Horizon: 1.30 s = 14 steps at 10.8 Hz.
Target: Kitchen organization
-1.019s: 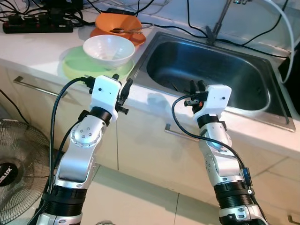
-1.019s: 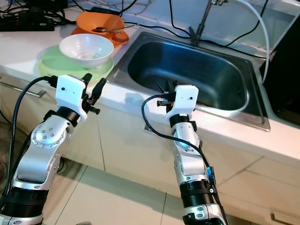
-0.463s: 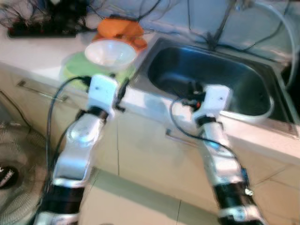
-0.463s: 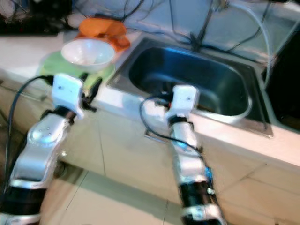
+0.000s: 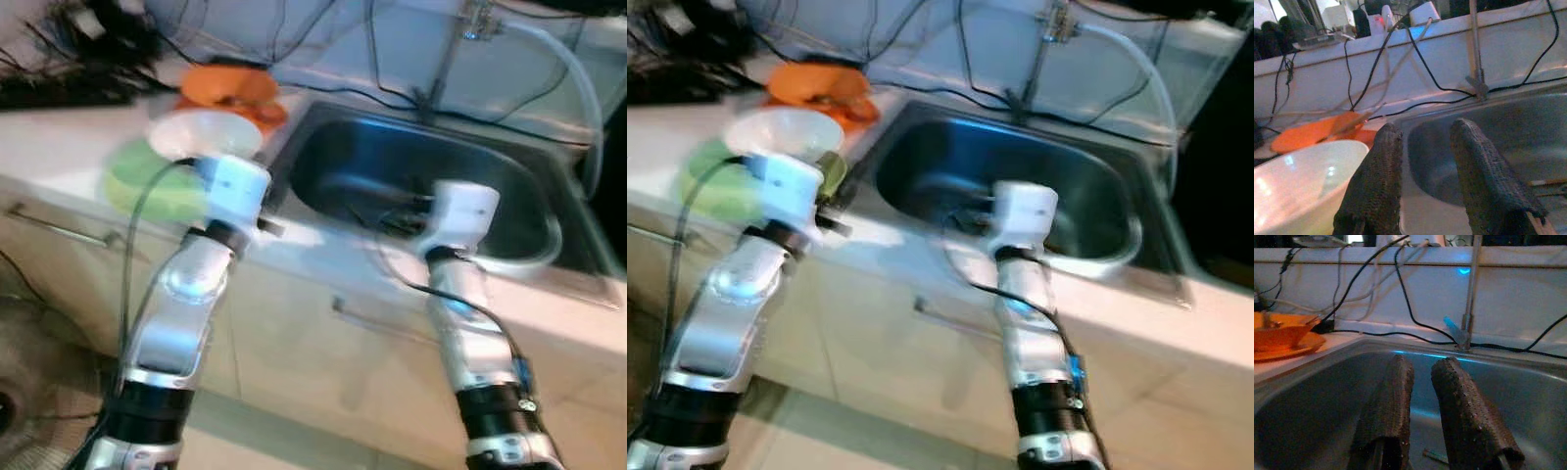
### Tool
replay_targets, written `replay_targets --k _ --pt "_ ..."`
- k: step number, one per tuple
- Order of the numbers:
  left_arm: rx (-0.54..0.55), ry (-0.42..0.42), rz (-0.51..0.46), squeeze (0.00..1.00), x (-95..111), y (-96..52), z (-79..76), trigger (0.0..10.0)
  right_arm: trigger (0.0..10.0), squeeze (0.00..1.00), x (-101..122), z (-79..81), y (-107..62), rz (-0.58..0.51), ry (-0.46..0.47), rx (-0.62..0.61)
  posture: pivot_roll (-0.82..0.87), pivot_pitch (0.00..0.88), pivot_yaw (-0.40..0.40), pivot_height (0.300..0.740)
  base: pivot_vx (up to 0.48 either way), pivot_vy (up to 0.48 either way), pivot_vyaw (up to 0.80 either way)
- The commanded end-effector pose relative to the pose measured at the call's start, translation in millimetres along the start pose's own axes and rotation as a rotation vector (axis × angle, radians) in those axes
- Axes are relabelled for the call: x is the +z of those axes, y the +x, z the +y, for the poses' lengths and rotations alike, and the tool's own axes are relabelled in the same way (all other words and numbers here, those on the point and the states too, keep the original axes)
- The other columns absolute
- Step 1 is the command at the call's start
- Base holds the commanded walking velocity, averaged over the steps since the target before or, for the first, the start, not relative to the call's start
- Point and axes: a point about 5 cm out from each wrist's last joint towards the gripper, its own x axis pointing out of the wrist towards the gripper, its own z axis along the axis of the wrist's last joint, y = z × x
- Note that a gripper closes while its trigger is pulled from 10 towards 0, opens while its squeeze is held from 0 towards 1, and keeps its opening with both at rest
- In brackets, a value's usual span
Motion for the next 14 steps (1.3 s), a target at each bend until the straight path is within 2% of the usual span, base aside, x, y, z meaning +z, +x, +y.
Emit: replay_targets --k 1,2,4,8,10,11,13,14 --pt "0.018 0.01 -0.008 0.0 2 -0.7 7.1 10.0 10.0 0.0 4 9.2 2.1 -0.014 0.008 0.03 0.08 0.042 -0.094 0.719 0.48 0.0 0.0" --pt "0.017 0.003 -0.012 0.0 3 -0.6 7.2 10.0 10.0 0.0 4 9.2 2.3 -0.013 0.007 0.032 0.08 0.046 -0.096 0.719 0.48 0.0 0.0" --pt "0.004 -0.008 -0.042 0.0 6 -1.5 3.9 10.0 10.0 0.0 4 9.1 2.2 -0.011 0.006 0.036 0.08 0.042 -0.101 0.719 0.0 0.0 0.0" --pt "-0.008 0.007 -0.042 0.0 8 -3.3 3.6 10.0 10.0 0.0 2 11.9 0.9 -0.006 0.009 0.047 0.08 0.038 -0.106 0.719 0.0 0.0 0.0" --pt "-0.063 0.086 -0.054 0.0 20 -3.1 2.3 10.0 10.0 0.0 1 13.5 0.2 -0.003 0.012 0.052 0.09 0.036 -0.105 0.719 0.0 0.0 0.0" --pt "-0.098 0.186 -0.032 0.0 27 1.8 7.5 10.0 10.0 0.0 0 16.3 -0.8 0.002 0.016 0.057 0.1 0.034 -0.103 0.719 0.0 0.0 0.0" --pt "-0.121 0.269 0.005 0.0 32 6.3 18.9 10.0 10.0 0.0 -1 18.9 -1.6 0.004 0.022 0.062 0.1 0.031 -0.1 0.719 0.0 0.0 0.0" --pt "-0.109 0.382 0.082 0.0 30 8.7 38.1 10.0 10.0 0.0 -2 20.1 -1.7 0.006 0.025 0.064 0.1 0.031 -0.099 0.719 0.0 0.0 0.0"
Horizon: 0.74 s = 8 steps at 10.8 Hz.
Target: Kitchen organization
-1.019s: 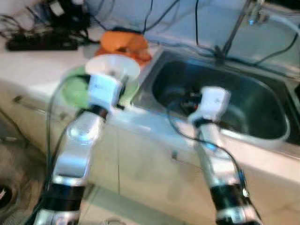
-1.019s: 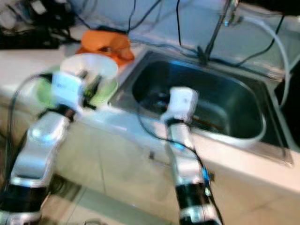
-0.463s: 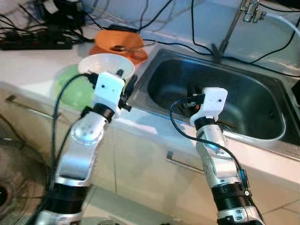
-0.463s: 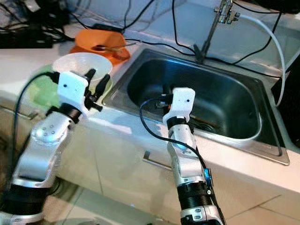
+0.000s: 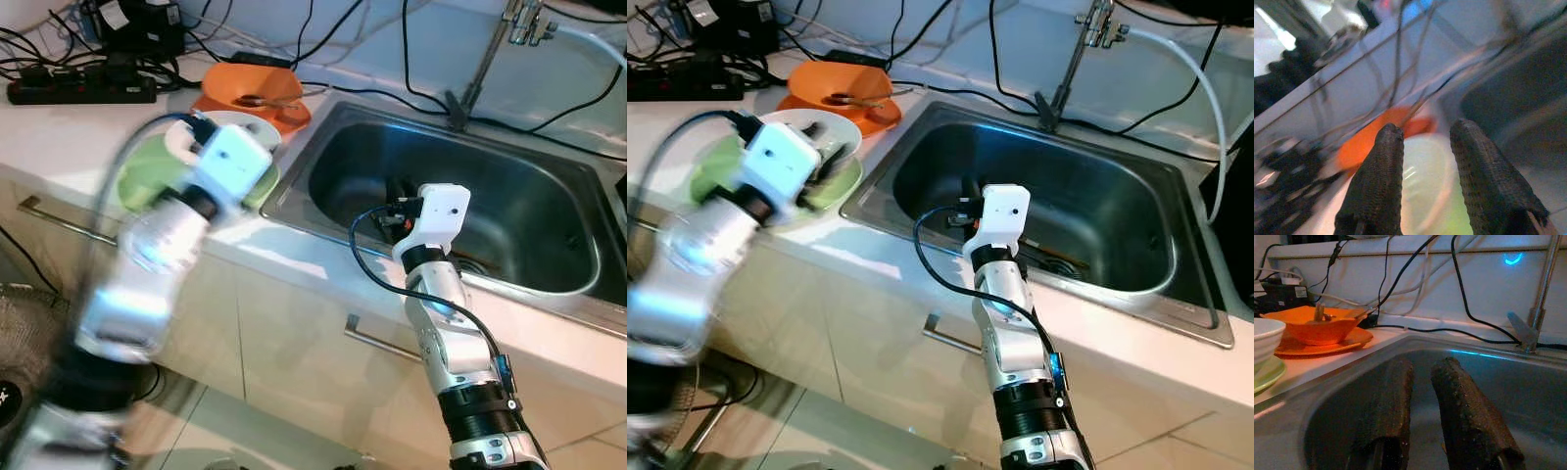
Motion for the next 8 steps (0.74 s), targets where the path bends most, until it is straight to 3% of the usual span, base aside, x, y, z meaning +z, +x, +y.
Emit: replay_targets --k 1,6,7,8 --pt "-0.01 0.03 0.049 0.0 -3 3.7 4.3 10.0 10.0 0.0 -2 -2.8 -1.4 0.007 -0.003 -0.011 0.11 0.03 -0.096 0.719 0.0 0.0 0.0" --pt "-0.103 0.042 0.2 0.0 -16 3.4 11.8 10.0 10.0 0.0 -1 -1.3 1.2 0.008 0.004 -0.012 0.11 0.047 -0.092 0.719 0.0 0.0 0.0" --pt "-0.132 0.062 0.205 0.0 -15 1.8 12.3 10.0 10.0 0.0 -1 -1.3 1.6 0.008 0.004 -0.012 0.11 0.048 -0.092 0.719 0.0 0.0 0.0" --pt "-0.128 0.077 0.133 0.0 0 1.1 21.3 10.0 10.0 0.0 -1 -1.5 2.0 0.006 0.006 -0.013 0.11 0.05 -0.095 0.719 0.0 0.0 0.0"
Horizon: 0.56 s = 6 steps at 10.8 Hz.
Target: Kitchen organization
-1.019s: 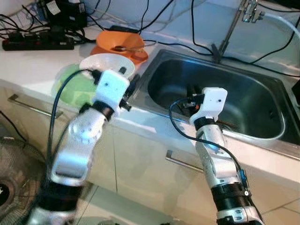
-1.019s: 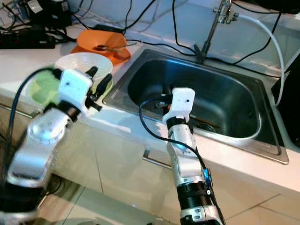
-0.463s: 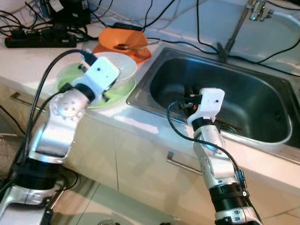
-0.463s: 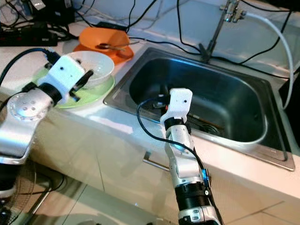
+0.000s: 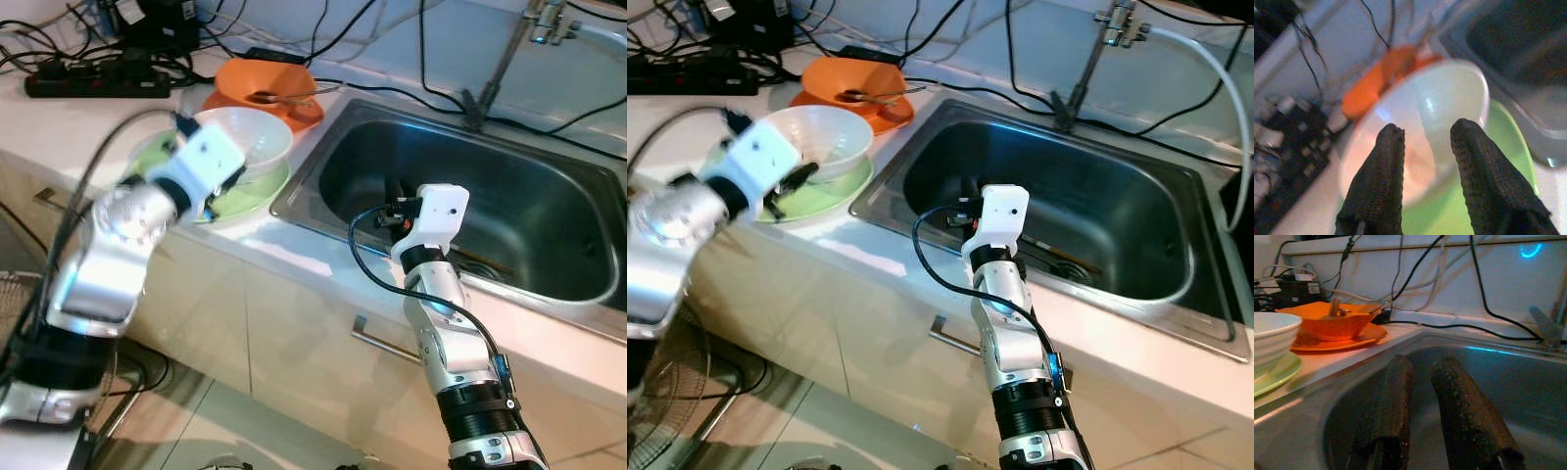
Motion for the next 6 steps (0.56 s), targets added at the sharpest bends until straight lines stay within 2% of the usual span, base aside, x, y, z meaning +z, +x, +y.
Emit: replay_targets --k 1,2,4,6 --pt "0.02 0.008 -0.052 0.42 11.5 -1.6 6.4 10.0 10.0 0.0 -0.8 -2.9 0.9 0.004 0.001 -0.015 0.11 0.05 -0.095 0.719 0.0 0.0 0.0" --pt "0.02 0.024 -0.071 1.0 12.8 -2.6 8.8 10.0 10.0 0.0 -1.2 -1.2 1.0 0.004 0.004 -0.013 0.12 0.049 -0.095 0.719 0.0 0.0 0.0" --pt "-0.093 0.039 -0.14 1.0 20.9 -6.1 9.5 10.0 10.0 0.0 -1.2 0.0 1.8 0.005 0.006 -0.011 0.12 0.051 -0.095 0.719 0.0 0.0 0.0" --pt "-0.174 0.088 -0.095 1.0 11.2 -8.7 10.2 10.0 10.0 0.0 -1.4 0.0 2.1 0.005 0.006 -0.011 0.11 0.05 -0.093 0.719 0.0 0.0 0.0"
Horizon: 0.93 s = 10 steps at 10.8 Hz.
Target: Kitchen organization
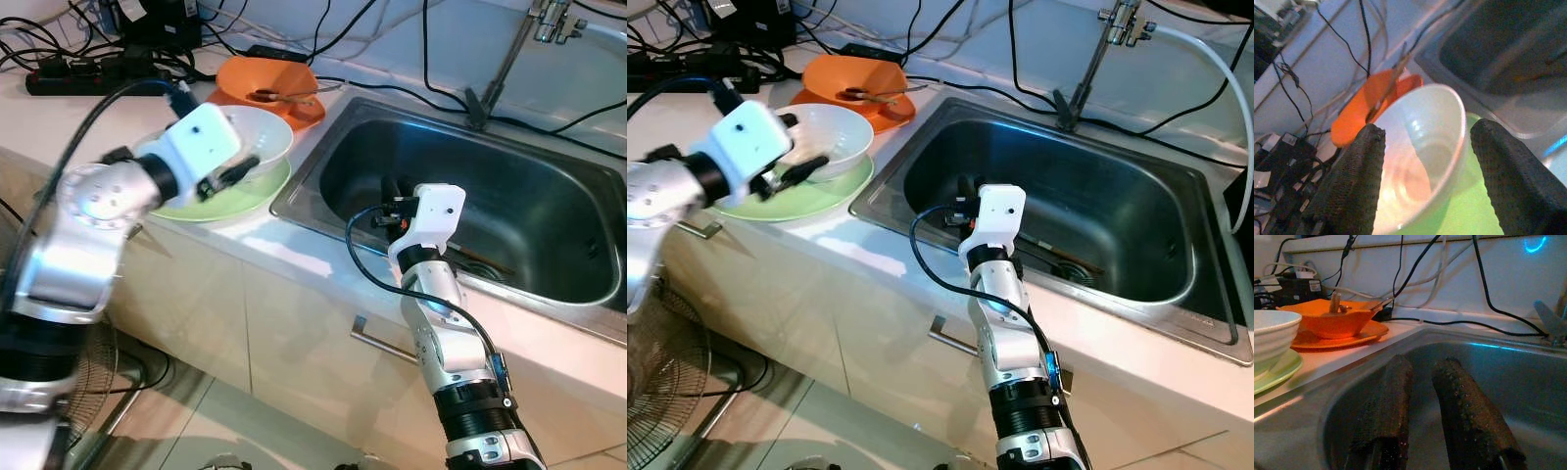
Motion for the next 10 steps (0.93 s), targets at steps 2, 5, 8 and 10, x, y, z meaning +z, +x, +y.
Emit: replay_targets --k 2,5,8,10 --pt "-0.056 0.079 0.056 0.5 -8 0.9 -2.6 10.0 10.0 0.0 0 -2.9 1.5 -0.001 -0.001 -0.015 0.11 0.047 -0.092 0.719 0.0 0.0 0.0" --pt "-0.087 0.119 0.127 0.0 -24 1.0 -0.6 10.0 10.0 0.0 0 -1.6 2.0 -0.001 0.002 -0.014 0.12 0.049 -0.093 0.719 0.0 0.0 0.0" --pt "-0.064 0.29 0.209 0.0 -32 11.4 8.2 10.0 10.0 0.0 0 -1.6 1.7 -0.004 0.004 -0.019 0.12 0.047 -0.089 0.719 0.0 0.0 0.0" --pt "-0.041 0.338 0.221 0.0 -34 25.4 7.9 10.0 10.0 0.0 0 -2.0 1.6 -0.005 0.005 -0.025 0.11 0.044 -0.082 0.719 0.0 0.0 0.0"
